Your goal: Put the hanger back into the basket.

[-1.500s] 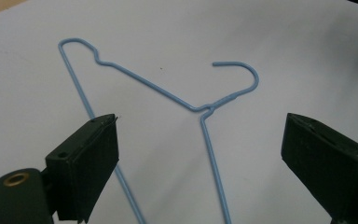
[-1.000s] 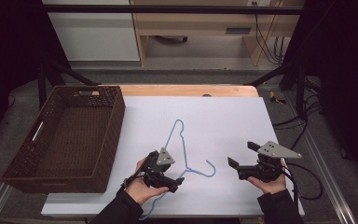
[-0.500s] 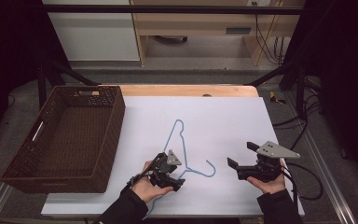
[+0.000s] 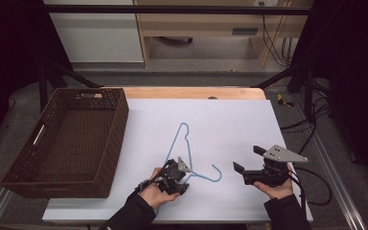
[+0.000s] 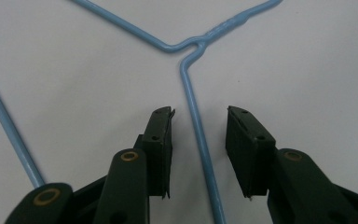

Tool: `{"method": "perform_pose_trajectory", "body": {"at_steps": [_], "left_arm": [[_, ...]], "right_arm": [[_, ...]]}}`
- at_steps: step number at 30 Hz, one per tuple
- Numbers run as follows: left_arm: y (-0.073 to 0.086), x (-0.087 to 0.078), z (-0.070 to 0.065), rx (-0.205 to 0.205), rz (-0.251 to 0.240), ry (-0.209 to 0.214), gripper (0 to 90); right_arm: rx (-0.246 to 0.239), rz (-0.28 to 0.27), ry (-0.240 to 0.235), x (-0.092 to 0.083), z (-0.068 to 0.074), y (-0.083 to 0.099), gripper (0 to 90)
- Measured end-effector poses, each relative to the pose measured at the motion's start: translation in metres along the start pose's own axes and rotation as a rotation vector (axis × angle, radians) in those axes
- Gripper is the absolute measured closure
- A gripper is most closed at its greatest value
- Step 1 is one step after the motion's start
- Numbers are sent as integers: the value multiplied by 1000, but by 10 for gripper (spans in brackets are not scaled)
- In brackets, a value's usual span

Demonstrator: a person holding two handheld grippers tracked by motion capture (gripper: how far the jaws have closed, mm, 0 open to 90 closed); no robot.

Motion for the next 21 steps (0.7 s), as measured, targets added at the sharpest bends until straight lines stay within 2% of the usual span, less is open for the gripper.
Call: {"method": "perform_pose_trajectory", "body": {"at_steps": [6,10,13,17,21], "left_arm": [[0,0,-2,-10,6,1,712],[-1,-1,-4,-18,34,0,745],[-1,0,-5,-46,43,-6,756],[-2,0,-4,-63,50,0,771],[-3,0,-4,-82,64,-9,824]], "right_arm": [[2,2,1,0,0,0,63],[-1,2,1,0,0,0,63],[1,1,0,0,0,0,63],[5,2,1,0,1,0,63],[4,4,-2,1,2,0,63]]}}
Point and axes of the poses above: each handheld gripper's, and its own axes: x roughly forward along the jaws, y roughly out of its underside, z roughly to its left, the point moved 6 cm from there along x, roughly forward along the jaws, and after that the axes turned 11 degrees about x, right-handed, at the moved point
